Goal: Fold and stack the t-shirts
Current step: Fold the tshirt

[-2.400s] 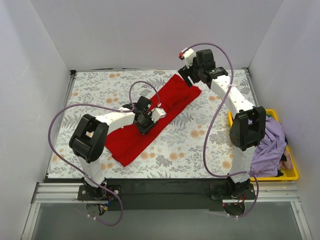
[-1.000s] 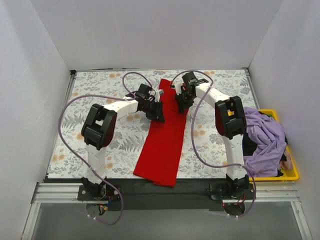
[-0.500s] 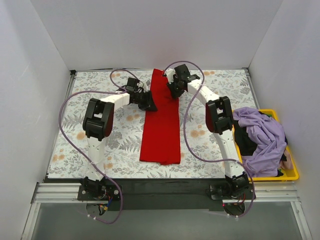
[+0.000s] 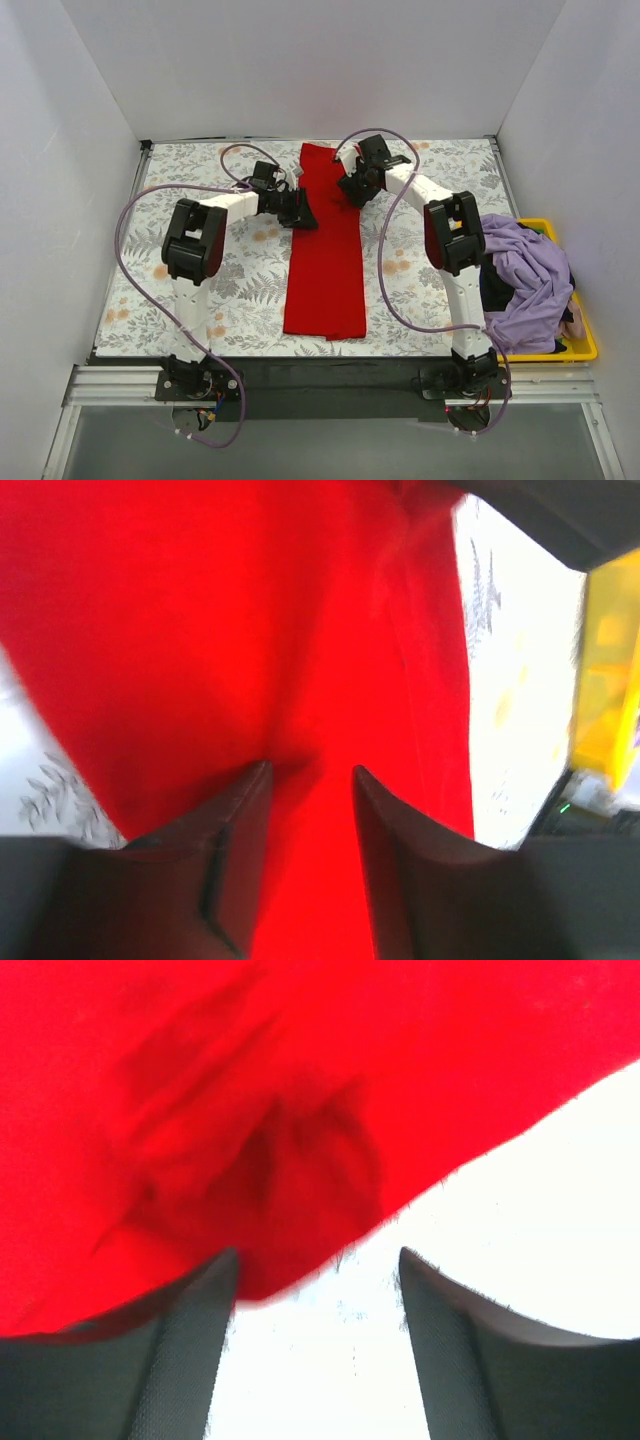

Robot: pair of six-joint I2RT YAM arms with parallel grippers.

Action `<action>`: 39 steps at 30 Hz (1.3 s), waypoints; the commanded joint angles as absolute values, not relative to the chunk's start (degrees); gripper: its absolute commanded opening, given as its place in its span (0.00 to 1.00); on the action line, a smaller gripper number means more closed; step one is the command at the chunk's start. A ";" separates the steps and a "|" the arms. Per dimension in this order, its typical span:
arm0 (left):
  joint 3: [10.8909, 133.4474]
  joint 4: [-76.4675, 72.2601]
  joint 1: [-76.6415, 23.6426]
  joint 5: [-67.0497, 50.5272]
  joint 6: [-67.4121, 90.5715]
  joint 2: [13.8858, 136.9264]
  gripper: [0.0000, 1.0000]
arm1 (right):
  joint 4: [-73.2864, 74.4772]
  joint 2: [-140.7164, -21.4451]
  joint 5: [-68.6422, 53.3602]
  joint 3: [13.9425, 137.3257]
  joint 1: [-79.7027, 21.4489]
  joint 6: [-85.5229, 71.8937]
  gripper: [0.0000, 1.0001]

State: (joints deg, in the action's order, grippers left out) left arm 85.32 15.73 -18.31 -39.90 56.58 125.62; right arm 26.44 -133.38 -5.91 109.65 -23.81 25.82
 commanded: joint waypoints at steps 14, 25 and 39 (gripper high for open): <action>74.28 17.22 -18.72 -40.69 25.84 84.92 0.84 | 31.02 -100.73 -24.34 106.18 -23.29 30.76 0.96; 43.30 45.36 -19.51 -54.76 -24.58 59.79 0.82 | 37.11 -71.23 -29.81 57.29 -36.26 55.28 0.85; 26.28 29.01 -34.01 -45.88 -26.90 58.27 0.64 | 18.72 -68.46 -19.69 34.90 -57.74 59.41 0.54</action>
